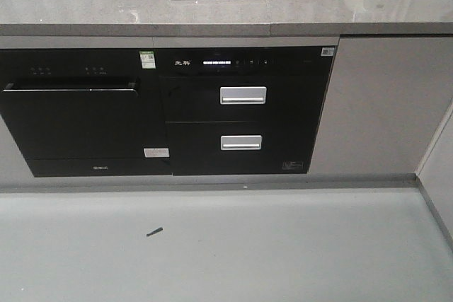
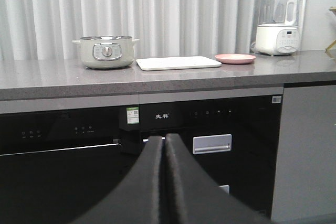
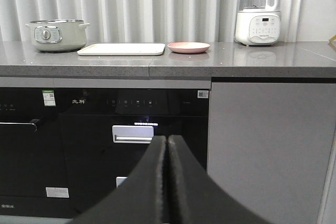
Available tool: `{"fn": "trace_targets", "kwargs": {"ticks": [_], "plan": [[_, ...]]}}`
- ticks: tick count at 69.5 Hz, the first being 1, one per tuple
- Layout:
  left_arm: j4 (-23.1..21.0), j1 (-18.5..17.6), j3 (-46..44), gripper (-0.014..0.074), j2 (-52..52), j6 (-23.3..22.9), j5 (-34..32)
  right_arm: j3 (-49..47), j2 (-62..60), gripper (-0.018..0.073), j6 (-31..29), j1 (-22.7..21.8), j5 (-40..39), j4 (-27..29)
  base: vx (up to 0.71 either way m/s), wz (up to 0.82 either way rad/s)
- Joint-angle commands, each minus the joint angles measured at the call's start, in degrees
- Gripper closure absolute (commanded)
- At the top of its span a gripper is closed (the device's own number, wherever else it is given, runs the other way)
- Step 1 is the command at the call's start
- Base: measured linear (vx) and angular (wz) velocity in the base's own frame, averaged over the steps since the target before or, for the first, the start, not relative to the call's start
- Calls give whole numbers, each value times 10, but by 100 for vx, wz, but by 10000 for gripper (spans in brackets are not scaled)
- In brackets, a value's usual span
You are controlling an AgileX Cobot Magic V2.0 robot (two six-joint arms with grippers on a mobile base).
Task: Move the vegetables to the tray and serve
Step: 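Drive the base forward to the counter with the pot, tray and plate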
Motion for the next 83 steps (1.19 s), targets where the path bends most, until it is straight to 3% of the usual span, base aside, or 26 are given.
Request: {"fn": "trace_targets", "kwargs": {"ticks": [1, 83], "plan": [[0, 1, 6, 603, -9, -2, -39, 4, -2, 568, 0, 1, -43, -1, 29, 3], [0, 1, 6, 603, -9, -2, -39, 4, -2, 568, 0, 1, -43, -1, 28, 0]]}}
